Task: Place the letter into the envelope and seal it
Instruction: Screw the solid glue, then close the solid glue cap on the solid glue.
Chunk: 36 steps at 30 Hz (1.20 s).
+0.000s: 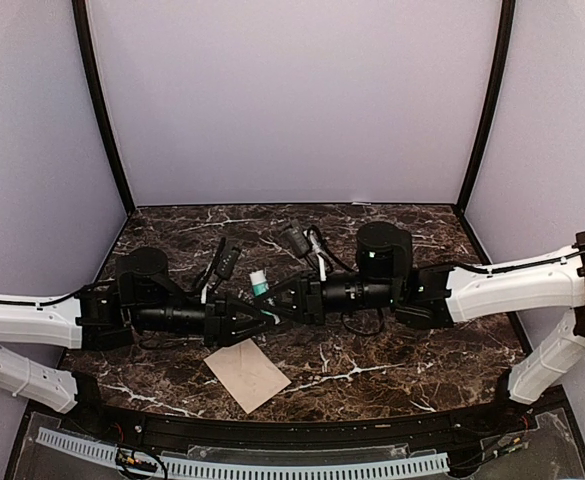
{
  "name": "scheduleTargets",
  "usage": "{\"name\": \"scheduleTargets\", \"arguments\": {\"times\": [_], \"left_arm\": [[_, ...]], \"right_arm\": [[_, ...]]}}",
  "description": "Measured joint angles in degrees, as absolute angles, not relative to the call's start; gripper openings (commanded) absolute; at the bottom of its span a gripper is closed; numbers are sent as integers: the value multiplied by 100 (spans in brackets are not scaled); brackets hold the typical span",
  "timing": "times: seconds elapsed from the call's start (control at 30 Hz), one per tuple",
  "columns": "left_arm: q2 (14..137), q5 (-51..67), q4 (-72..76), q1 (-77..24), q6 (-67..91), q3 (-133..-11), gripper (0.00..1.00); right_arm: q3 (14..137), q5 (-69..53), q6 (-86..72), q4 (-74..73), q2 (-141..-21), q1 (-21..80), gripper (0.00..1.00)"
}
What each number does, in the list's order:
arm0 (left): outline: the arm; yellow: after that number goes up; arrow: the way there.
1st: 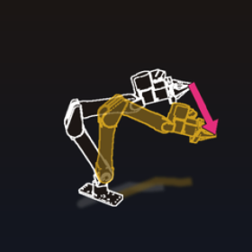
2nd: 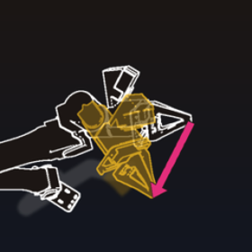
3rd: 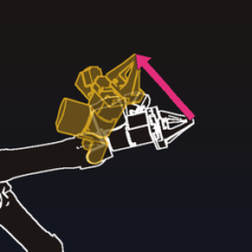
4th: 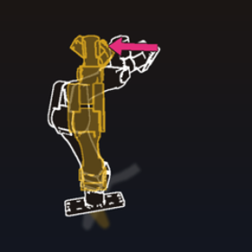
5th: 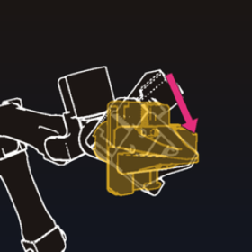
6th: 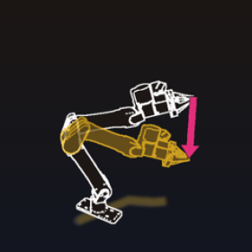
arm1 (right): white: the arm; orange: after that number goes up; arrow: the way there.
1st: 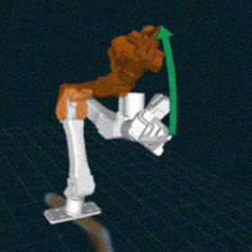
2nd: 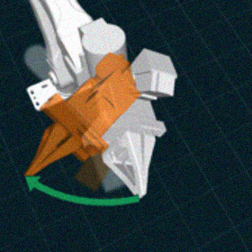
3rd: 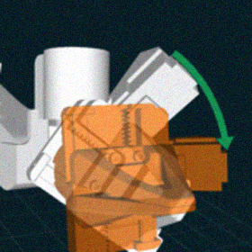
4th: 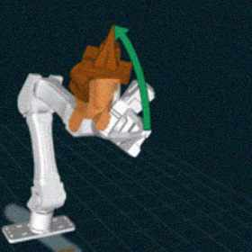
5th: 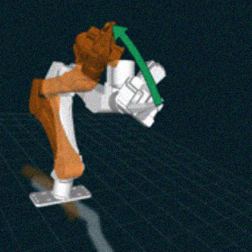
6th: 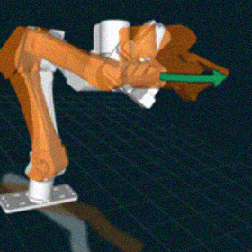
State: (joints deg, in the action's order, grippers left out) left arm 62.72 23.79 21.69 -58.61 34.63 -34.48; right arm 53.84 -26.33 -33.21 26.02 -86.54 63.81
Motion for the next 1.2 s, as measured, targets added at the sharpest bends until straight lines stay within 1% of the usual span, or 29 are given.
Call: {"name": "scheduleTargets", "arguments": {"times": [0.03, 0.07, 0.1, 0.17, 0.3, 0.53, 0.6, 0.67, 0.73, 0.87, 1.07, 1.2], "left_arm": [[6270, 2292, 2078, -5861, 3430, -3476, 58], [6254, 2169, 1911, -5846, 3430, -3496, 67], [6239, 2088, 1774, -5824, 3402, -3503, 74], [6202, 1874, 1317, -5677, 3409, -3522, 81], [6086, 1424, 174, -5085, 3391, -3577, 90], [6025, 436, -1723, -3579, 3059, -3920, 95], [6134, 165, -2025, -3111, 2947, -3979, 95], [6307, -60, -2217, -2714, 2847, -3992, 92], [6534, -215, -2364, -2353, 2753, -3992, 85], [7002, -303, -2473, -1922, 2598, -3994, 66], [7505, -220, -2536, -1756, 2432, -4005, 60], [7793, -16, -2536, -1756, 2314, -4038, 57]], "right_arm": [[5382, -2545, -3323, 2545, -8630, 6381, 0], [5367, -2414, -3321, 2423, -8565, 6377, 0], [5352, -2342, -3308, 2346, -8503, 6372, 0], [5315, -2152, -3262, 2158, -8344, 6329, 0], [5188, -1894, -3116, 1811, -7966, 6202, 0], [5054, -1682, -2768, 1201, -7671, 6147, 0], [4987, -1682, -2724, 1107, -7655, 6147, 0], [4936, -1686, -2700, 1035, -7655, 6149, 0], [4895, -1686, -2681, 989, -7655, 6158, 0], [4829, -1688, -2659, 980, -7655, 6180, 0], [4744, -1704, -2648, 987, -7660, 6187, 0], [4744, -1776, -2641, 1033, -7686, 6187, 0]]}}
